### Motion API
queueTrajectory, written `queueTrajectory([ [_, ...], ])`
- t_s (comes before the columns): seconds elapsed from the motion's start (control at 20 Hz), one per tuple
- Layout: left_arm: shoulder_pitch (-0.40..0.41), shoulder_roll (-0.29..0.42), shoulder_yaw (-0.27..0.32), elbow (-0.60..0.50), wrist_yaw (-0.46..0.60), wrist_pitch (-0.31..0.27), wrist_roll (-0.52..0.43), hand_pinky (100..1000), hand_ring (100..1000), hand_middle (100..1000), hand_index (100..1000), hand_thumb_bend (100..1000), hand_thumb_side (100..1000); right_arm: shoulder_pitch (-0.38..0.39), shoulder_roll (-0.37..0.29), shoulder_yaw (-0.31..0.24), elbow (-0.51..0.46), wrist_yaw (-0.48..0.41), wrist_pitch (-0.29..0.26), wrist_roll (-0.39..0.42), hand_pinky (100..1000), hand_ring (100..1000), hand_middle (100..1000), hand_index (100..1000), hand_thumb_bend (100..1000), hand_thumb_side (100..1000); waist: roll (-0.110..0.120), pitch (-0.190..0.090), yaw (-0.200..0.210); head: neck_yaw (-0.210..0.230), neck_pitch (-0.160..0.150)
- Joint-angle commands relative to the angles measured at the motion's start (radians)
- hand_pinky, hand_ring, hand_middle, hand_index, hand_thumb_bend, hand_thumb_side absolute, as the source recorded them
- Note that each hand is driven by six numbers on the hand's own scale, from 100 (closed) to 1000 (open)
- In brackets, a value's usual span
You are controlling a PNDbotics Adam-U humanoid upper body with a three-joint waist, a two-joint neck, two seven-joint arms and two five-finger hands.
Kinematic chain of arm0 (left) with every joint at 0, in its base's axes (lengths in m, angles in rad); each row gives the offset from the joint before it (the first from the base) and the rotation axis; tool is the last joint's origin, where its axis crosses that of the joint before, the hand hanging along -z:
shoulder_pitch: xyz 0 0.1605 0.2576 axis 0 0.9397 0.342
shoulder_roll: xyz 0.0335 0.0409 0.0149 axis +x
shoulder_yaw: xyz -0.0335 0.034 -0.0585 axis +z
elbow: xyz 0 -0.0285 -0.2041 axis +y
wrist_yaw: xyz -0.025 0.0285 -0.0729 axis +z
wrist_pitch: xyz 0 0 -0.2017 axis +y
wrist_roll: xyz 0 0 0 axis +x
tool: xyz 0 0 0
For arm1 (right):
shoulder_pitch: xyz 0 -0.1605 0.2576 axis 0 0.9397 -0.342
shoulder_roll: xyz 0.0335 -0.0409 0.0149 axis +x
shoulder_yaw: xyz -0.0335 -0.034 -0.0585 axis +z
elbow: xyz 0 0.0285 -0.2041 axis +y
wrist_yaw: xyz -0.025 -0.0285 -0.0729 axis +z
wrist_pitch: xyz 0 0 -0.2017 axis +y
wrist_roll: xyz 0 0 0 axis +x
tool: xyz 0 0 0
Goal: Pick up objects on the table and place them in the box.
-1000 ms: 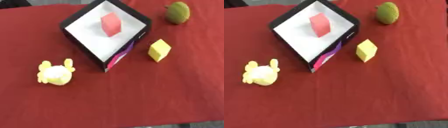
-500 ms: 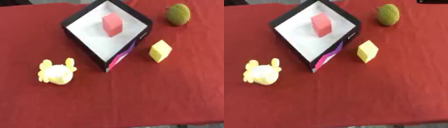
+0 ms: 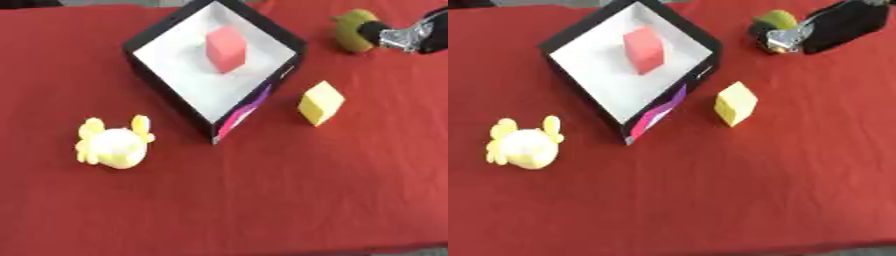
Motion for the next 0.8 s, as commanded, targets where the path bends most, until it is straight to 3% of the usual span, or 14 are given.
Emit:
queueTrajectory([
  [0.05,-0.007,0.015,0.005,-0.014,0.003,-0.001,-0.009,912,788,782,902,237,600,-0.021,-0.041,0.025,-0.023,-0.008,0.015,0.049,874,837,827,877,221,573,-0.015,-0.016,0.004,-0.008,-0.001],
  [0.45,0.004,0.007,0.008,-0.014,0.004,0.002,-0.022,914,790,783,900,231,613,-0.047,-0.022,0.081,-0.037,-0.008,0.078,0.070,868,834,835,878,224,511,-0.010,-0.012,0.011,-0.018,-0.001],
  [0.8,0.014,-0.003,0.008,-0.014,0.007,0.009,-0.031,916,791,784,898,227,627,-0.056,0.007,0.130,0.006,0.017,0.093,0.129,879,826,833,870,265,302,-0.006,-0.003,0.015,-0.027,-0.001],
])
